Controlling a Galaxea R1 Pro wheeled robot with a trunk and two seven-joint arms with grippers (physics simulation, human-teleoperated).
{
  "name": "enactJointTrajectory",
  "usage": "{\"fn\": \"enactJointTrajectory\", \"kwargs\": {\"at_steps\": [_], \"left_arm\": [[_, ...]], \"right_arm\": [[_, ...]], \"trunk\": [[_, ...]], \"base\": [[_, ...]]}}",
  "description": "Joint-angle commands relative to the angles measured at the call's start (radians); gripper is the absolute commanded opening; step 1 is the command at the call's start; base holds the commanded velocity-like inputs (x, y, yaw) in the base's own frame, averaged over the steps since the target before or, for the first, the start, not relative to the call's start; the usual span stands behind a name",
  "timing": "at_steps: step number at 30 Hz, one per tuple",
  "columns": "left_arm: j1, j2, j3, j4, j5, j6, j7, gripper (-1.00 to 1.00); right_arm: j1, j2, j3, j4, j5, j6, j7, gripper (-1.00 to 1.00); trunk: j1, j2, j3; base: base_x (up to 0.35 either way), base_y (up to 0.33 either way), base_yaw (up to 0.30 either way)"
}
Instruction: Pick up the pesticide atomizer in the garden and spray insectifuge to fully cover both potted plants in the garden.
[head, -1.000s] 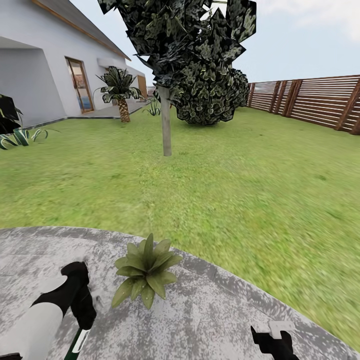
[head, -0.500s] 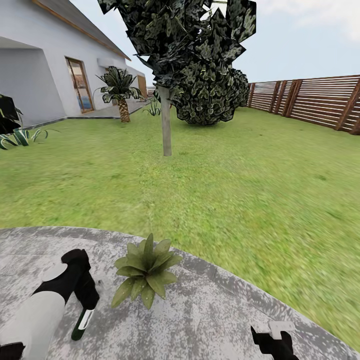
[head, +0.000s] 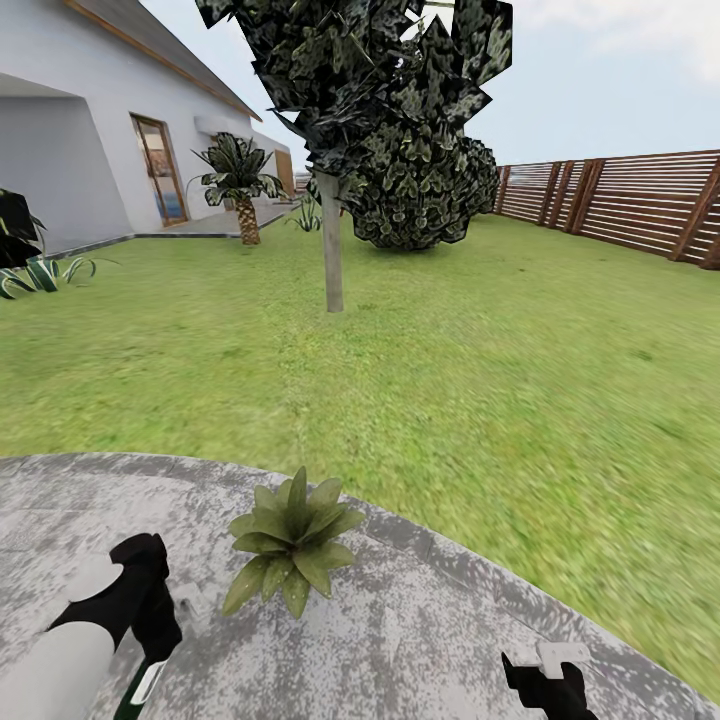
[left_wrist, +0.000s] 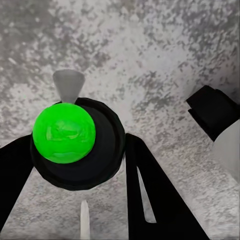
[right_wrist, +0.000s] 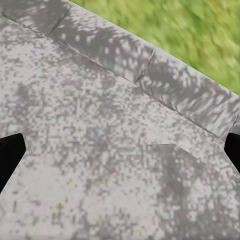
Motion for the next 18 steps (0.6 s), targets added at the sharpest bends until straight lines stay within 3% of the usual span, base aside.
{"fn": "enactJointTrajectory", "kwargs": {"at_steps": [1,14,18], "left_arm": [[0.002,-0.004,0.004,-0.003,-0.005,0.011,-0.004,-1.00],[-0.012,-0.032,0.001,-0.019,-0.006,0.022,0.000,-1.00],[-0.006,-0.037,0.002,-0.008,-0.005,0.019,0.047,-1.00]], "right_arm": [[-0.001,0.001,-0.009,-0.002,0.005,-0.004,0.008,1.00],[-0.001,0.001,-0.009,-0.002,0.005,-0.003,0.009,1.00],[-0.001,0.001,-0.009,-0.002,0.005,-0.004,0.009,1.00]], "trunk": [[0.000,0.000,-0.001],[0.000,0.000,-0.001],[0.000,0.000,-0.001]], "base": [[0.000,0.000,0.000],[0.091,0.075,0.000],[0.001,0.001,0.000]]}}
